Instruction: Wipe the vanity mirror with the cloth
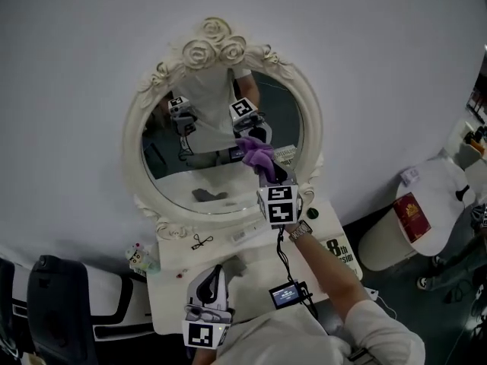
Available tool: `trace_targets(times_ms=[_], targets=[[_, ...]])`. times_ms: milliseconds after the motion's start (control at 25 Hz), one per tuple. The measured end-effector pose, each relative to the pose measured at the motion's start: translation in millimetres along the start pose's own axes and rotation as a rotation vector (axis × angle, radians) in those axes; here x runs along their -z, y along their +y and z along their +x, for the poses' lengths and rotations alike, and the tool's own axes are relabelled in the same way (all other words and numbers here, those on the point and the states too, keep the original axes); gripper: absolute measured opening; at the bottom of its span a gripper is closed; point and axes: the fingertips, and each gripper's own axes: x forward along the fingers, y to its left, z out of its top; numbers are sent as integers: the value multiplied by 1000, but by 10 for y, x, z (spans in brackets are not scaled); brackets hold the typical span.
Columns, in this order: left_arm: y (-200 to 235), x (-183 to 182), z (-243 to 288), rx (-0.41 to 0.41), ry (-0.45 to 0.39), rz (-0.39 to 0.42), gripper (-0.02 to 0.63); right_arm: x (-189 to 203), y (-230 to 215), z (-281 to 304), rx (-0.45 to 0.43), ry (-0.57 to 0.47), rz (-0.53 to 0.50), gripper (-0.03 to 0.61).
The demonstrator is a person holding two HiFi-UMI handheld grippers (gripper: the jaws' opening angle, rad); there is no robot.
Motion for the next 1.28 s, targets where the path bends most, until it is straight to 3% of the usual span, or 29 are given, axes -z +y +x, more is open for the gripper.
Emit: trace_targets(times_ms=[240, 440, 720, 1000, 1160, 1280], targets=[[-121, 26, 150, 42, -21, -22, 6, 127, -733, -87, 128, 40, 42, 98], [-66, 27, 89, 11, -16, -20, 6, 163, -752, -137, 155, 31, 83, 98], [131, -3, -144, -80, 11, 2, 6, 175, 626, -96, -94, 3, 12, 98], [509, -84, -656, -270, 34, 52, 5, 418, 2014, 54, -349, 77, -21, 98], [667, -161, -980, -386, 49, 78, 6, 589, 2555, 153, -435, 121, -58, 100], [740, -198, -1205, -457, 65, 94, 6, 685, 2743, 258, -446, 149, -38, 100]])
